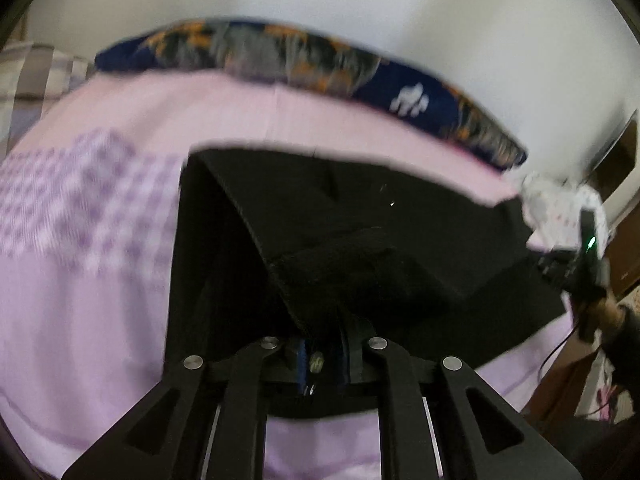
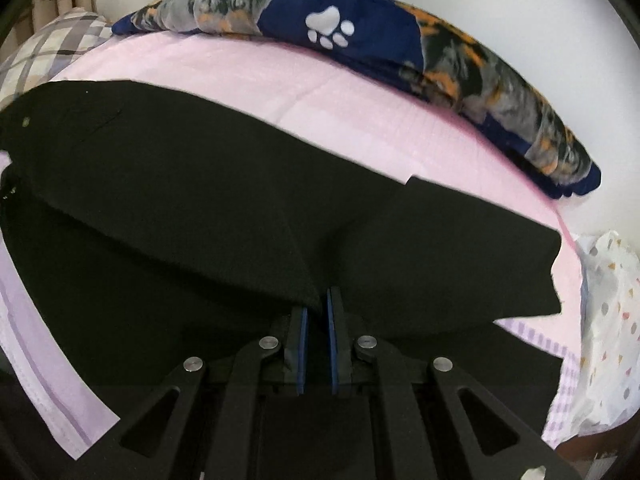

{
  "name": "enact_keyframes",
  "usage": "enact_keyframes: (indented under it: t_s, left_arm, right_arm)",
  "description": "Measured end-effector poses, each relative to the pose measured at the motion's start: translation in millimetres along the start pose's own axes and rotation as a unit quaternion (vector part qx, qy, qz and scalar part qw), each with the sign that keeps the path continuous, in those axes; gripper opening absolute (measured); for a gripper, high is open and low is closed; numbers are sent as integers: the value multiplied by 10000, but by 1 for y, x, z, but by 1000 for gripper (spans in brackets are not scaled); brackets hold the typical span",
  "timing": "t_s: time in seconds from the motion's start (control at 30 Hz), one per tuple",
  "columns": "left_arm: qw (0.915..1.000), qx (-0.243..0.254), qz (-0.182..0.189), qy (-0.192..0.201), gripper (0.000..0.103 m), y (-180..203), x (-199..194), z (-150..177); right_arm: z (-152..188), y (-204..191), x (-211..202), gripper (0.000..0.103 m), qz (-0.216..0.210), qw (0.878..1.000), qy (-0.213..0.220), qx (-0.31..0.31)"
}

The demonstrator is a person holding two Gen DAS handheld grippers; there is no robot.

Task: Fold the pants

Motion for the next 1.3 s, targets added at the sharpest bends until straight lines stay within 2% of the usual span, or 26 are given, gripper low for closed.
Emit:
enact_keyframes:
  t_s: [0.13, 0.17, 0.23, 0.3, 0.43, 0.57, 0.63, 0.77, 0.9, 1.03, 1.1, 1.13, 1.2, 1.23, 1.3]
  left_arm:
    - [9988, -31, -401, -262, 20, -1, 11, 10]
    - [9985, -81, -446, -307, 26, -2, 11, 10]
    - [9973, -249, -540, -420, 41, -6, 8, 13]
    - [9968, -421, -514, -442, 42, -12, 3, 17]
    - [9949, -887, -348, -343, 49, -20, -12, 32]
    - [9869, -1510, 552, -114, 49, -14, -21, 45]
    - [9806, -1703, 974, -39, 49, -7, -20, 44]
    - [9668, -2082, 1483, -73, 50, 5, -3, 39]
    - [9596, -2422, 1429, -12, 50, 3, 11, 29]
    - [9456, -2871, 1526, 128, 49, -6, 16, 23]
    - [9389, -3089, 1510, 168, 32, -12, 16, 23]
    - [9358, -3196, 1473, 195, 27, -17, 14, 24]
    - [9300, -3346, 1506, 215, 23, -20, 11, 22]
    - [9303, -3337, 1506, 247, 22, -21, 9, 21]
    - [9369, -3206, 1364, 301, 21, -18, 0, 16]
  right_arm:
    - [3, -1, -2, 14, -5, 9999, -1, 118]
    - [4, -1, -4, 23, -9, 9999, 20, 155]
    - [11, -1, -10, 48, -37, 9996, 82, 263]
    - [17, 0, -17, 51, -110, 9991, 180, 371]
    - [39, 5, -24, 51, -561, 9952, 139, 796]
    - [60, 11, -22, 51, -1507, 9760, 99, 1571]
    - [68, 11, -18, 51, -1993, 9605, 95, 1942]
    - [74, 8, -13, 51, -2464, 9405, 138, 2337]
    - [75, 6, -8, 52, -2692, 9271, 202, 2600]
    - [74, 8, -1, 52, -2905, 9104, 291, 2931]
    - [72, 11, 4, 52, -3016, 9005, 357, 3111]
    - [71, 12, 6, 52, -3101, 8944, 400, 3198]
    - [66, 16, 8, 52, -3216, 8832, 517, 3375]
    - [62, 19, 10, 52, -3328, 8740, 585, 3491]
    - [56, 22, 14, 52, -3533, 8583, 648, 3665]
Point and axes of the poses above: each gripper's, at about its wrist camera, not at the fingertips, and x roughly the way its jaws point, y to its right, z to its underside, the point moved 7 cm from there along x, roughly the way its jaws point, and after that the axes turned 12 degrees about -y, right-handed, at the moved point
